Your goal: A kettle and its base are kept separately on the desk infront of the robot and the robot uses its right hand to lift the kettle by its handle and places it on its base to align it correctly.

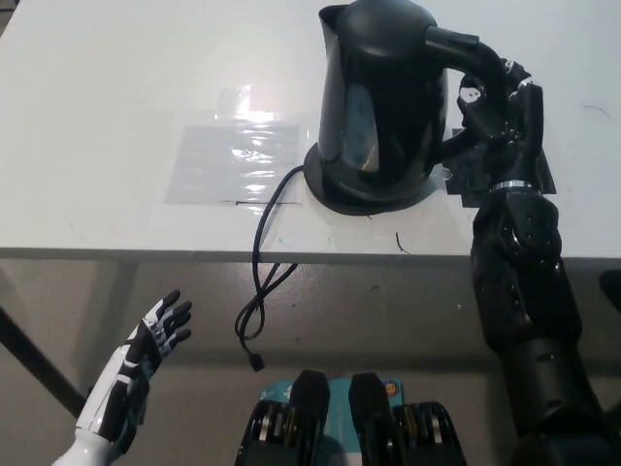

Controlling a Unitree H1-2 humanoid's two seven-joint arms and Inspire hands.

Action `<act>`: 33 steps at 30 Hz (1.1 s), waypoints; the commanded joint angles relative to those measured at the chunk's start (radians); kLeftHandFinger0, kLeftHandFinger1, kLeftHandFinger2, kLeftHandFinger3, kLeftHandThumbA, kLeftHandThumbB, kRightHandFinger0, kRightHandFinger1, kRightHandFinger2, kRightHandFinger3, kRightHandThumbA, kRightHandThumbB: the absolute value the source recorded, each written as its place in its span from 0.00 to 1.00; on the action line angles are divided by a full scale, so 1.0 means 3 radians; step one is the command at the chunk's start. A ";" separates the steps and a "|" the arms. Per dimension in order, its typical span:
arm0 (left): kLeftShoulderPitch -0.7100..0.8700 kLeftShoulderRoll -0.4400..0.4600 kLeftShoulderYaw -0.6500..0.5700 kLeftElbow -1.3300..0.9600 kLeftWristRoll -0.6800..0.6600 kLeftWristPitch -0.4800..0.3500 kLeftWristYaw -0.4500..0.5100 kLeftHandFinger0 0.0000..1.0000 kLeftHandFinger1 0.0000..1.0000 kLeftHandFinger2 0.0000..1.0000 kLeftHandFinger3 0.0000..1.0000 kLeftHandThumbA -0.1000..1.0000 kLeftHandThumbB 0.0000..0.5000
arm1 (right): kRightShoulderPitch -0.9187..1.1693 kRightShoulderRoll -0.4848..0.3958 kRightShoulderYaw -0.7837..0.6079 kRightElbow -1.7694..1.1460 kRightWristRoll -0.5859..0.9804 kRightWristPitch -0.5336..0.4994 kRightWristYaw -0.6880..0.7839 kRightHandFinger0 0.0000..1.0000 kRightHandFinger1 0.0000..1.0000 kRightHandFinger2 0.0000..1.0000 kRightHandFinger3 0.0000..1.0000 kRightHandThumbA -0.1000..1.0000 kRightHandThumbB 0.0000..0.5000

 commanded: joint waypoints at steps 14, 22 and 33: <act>-0.0056 0.0030 0.0018 -0.0064 -0.0019 -0.0059 -0.0014 1.00 1.00 1.00 1.00 1.00 0.05 | -0.0278 0.0090 0.0059 0.0182 0.0065 -0.0194 0.0048 0.00 0.12 0.45 0.00 0.00 0.24; -0.0063 0.0042 0.0020 -0.0055 -0.0019 -0.0079 -0.0024 1.00 1.00 1.00 1.00 1.00 0.02 | -0.0366 0.0170 0.0092 0.0371 -0.0011 -0.0258 -0.0028 0.00 0.10 0.44 0.00 0.00 0.25; -0.0096 0.0050 0.0021 -0.0042 -0.0016 -0.0095 -0.0028 1.00 1.00 1.00 1.00 1.00 0.05 | -0.0403 0.0207 0.0099 0.0511 0.0046 -0.0382 0.0047 0.00 0.22 0.61 0.35 0.00 0.25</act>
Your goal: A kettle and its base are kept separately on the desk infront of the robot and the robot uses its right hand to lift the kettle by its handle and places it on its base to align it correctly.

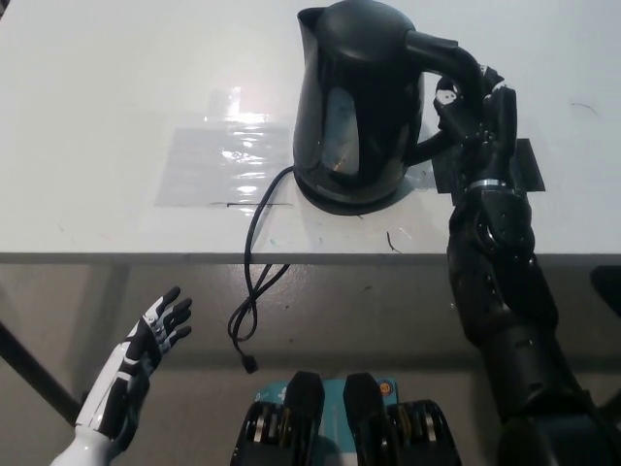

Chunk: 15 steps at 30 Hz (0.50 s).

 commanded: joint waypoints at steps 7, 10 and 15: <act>-0.0096 0.0047 0.0029 -0.0072 -0.0006 -0.0068 -0.0010 1.00 1.00 1.00 1.00 1.00 0.08 | -0.0214 0.0093 0.0077 0.0039 -0.0003 -0.0095 0.0059 0.00 0.22 0.59 0.50 0.00 0.23; -0.0091 0.0035 0.0034 -0.0094 -0.0014 -0.0054 0.0000 1.00 1.00 1.00 1.00 1.00 0.07 | -0.0185 0.0046 0.0149 0.0055 -0.0100 -0.0130 0.0091 0.00 0.21 0.56 0.48 0.00 0.21; -0.0104 0.0041 0.0030 -0.0074 -0.0005 -0.0077 -0.0009 1.00 1.00 1.00 1.00 1.00 0.07 | -0.0178 -0.0045 0.0430 -0.0012 -0.0436 0.0024 -0.0008 0.00 0.16 0.53 0.44 0.00 0.25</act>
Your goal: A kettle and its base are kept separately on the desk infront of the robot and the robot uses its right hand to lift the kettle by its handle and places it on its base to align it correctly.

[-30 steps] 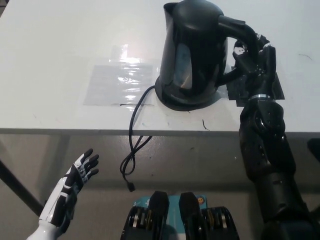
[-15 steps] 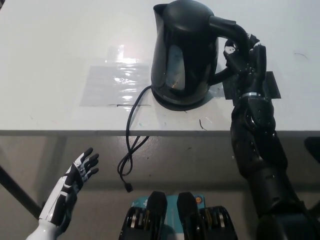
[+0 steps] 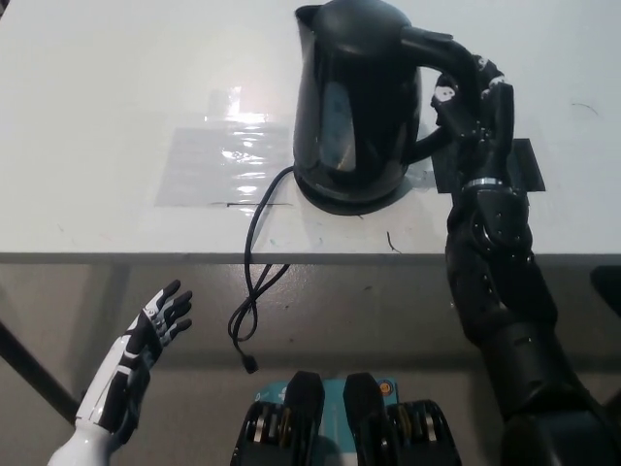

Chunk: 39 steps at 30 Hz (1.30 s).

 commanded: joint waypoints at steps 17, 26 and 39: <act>-0.0082 0.0048 0.0033 -0.0104 -0.0009 -0.0037 -0.0007 1.00 1.00 1.00 1.00 1.00 0.02 | -0.0064 -0.0301 0.0733 -0.0616 -0.0224 0.0947 0.0747 1.00 1.00 1.00 1.00 0.62 0.95; -0.0086 0.0043 0.0042 -0.0090 -0.0005 -0.0071 0.0002 1.00 1.00 1.00 1.00 1.00 0.00 | -0.0060 -0.0390 0.0561 -0.0266 0.0225 0.0883 0.1353 1.00 1.00 1.00 1.00 0.65 1.00; -0.0080 0.0044 0.0046 -0.0086 0.0008 -0.0063 0.0008 1.00 1.00 1.00 1.00 1.00 0.00 | -0.0044 -0.0493 0.0372 -0.0253 0.0423 0.0731 0.1626 1.00 1.00 1.00 1.00 0.69 1.00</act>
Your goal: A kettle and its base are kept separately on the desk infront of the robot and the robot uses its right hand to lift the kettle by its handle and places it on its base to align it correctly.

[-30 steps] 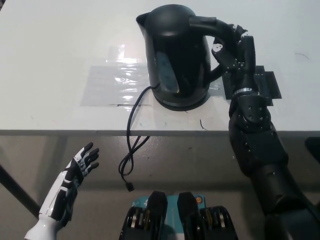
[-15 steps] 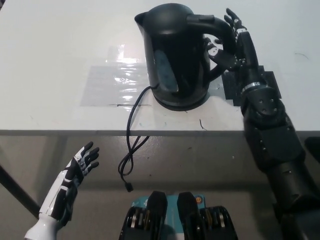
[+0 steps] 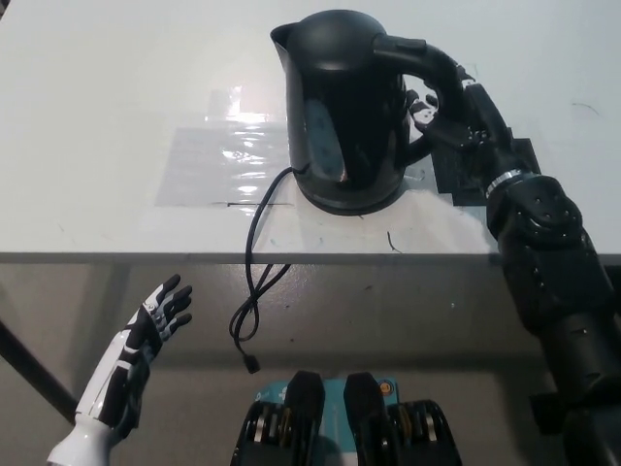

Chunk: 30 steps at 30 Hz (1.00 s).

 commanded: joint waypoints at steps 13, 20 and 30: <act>-0.0041 0.0038 0.0050 -0.0069 -0.0036 -0.0066 0.0001 1.00 1.00 1.00 1.00 1.00 0.00 | 0.0100 -0.0086 -0.0521 -0.0975 0.0926 0.0288 0.0879 1.00 1.00 1.00 1.00 0.69 1.00; -0.0044 0.0033 0.0060 -0.0068 -0.0034 -0.0079 0.0008 1.00 1.00 1.00 1.00 1.00 0.00 | 0.0167 -0.0161 -0.0653 -0.1156 0.1062 0.0383 0.0931 1.00 1.00 1.00 1.00 0.62 1.00; -0.0059 0.0029 0.0062 -0.0033 -0.0047 -0.0100 0.0001 1.00 1.00 1.00 1.00 1.00 0.00 | 0.0300 -0.0351 -0.0639 -0.1264 0.0858 0.0035 0.0859 1.00 1.00 1.00 1.00 0.64 1.00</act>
